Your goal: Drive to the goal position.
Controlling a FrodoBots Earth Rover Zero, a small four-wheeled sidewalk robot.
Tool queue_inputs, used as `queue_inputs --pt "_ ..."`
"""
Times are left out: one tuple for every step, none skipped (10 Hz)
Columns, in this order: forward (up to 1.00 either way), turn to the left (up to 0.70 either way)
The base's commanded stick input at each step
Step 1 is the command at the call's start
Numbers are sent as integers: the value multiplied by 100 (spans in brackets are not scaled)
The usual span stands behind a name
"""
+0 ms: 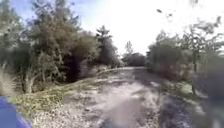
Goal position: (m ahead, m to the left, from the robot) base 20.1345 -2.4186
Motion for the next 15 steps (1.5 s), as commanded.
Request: queue_inputs --pt "100 0" --pt "100 0" --pt "100 0" --pt "100 0" --pt "100 0" --pt "100 0" --pt "100 0" --pt "100 0" --pt "100 0" --pt "100 0" --pt "100 0" --pt "100 0" --pt "100 0" --pt "100 0" --pt "100 0"
